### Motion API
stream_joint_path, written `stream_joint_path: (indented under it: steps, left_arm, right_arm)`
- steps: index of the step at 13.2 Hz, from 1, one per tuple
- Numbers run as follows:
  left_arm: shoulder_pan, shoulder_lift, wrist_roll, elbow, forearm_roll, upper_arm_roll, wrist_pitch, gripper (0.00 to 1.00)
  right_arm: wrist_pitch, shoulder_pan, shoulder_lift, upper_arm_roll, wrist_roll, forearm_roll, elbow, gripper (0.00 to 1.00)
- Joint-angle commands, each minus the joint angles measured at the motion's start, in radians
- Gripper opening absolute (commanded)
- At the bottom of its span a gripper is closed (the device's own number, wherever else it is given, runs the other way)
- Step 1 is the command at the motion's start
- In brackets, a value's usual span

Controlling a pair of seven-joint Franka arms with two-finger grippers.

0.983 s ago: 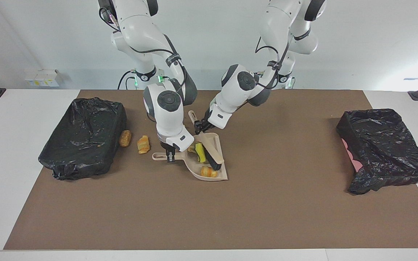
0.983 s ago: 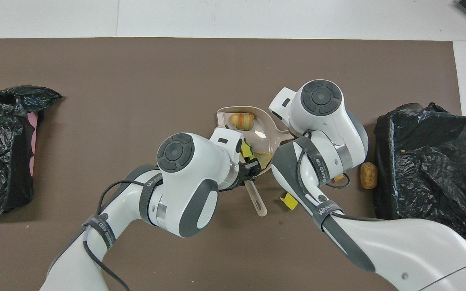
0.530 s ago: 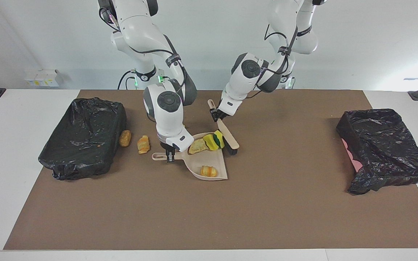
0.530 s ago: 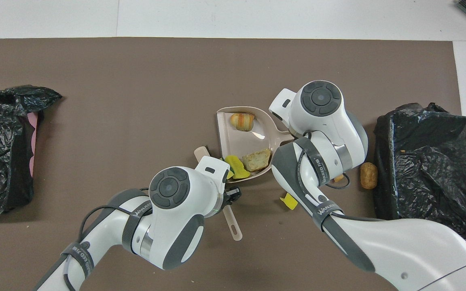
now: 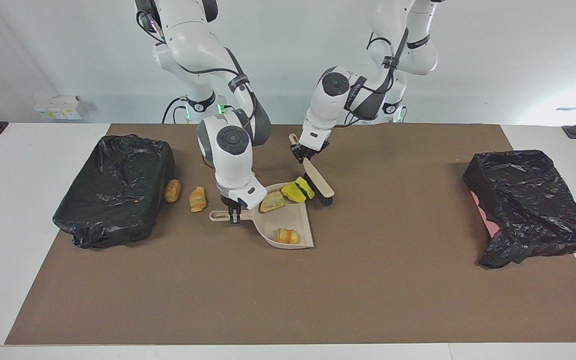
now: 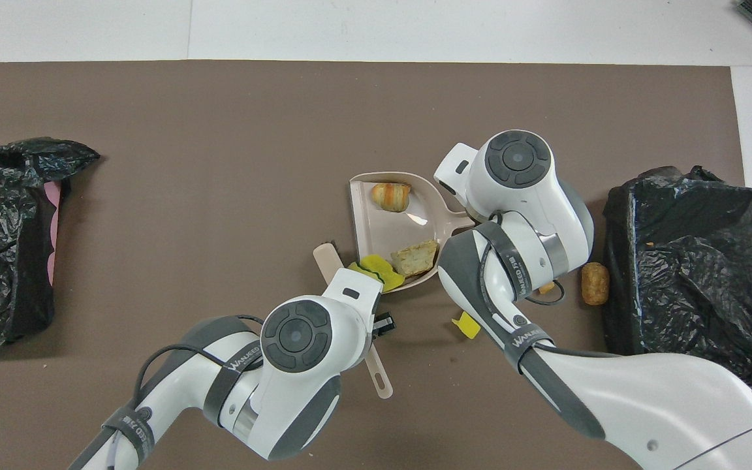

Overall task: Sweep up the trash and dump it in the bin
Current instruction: 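Sweep the debris into the dustpan with the left gripper's brush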

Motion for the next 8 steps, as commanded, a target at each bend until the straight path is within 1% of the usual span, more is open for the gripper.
stream_joint_path:
  steps: [1,3,4,7,8]
  left_arm:
    - [0.022,0.082,0.085,0.135,0.02,0.006,0.016,0.0]
    - [0.034,0.148,0.086,0.26,0.018,0.006,-0.002,0.0]
    - [0.034,0.164,0.086,0.297,0.011,0.006,-0.005,0.0]
    - [0.036,0.202,0.086,0.362,0.006,0.01,0.008,0.0]
    - [0.052,0.218,0.085,0.394,0.012,0.011,-0.007,0.0]
  right_arm:
    - [0.035,-0.011,-0.007,0.01,-0.015,-0.005,-0.037,0.0]
    - [0.035,-0.011,-0.007,0.011,-0.015,-0.005,-0.037,0.0]
    - [0.035,-0.011,-0.007,0.01,-0.015,-0.005,-0.037,0.0]
    - [0.035,-0.011,-0.009,0.011,-0.015,-0.005,-0.038,0.0]
    - [0.035,-0.011,-0.008,0.01,-0.015,-0.005,-0.038,0.0]
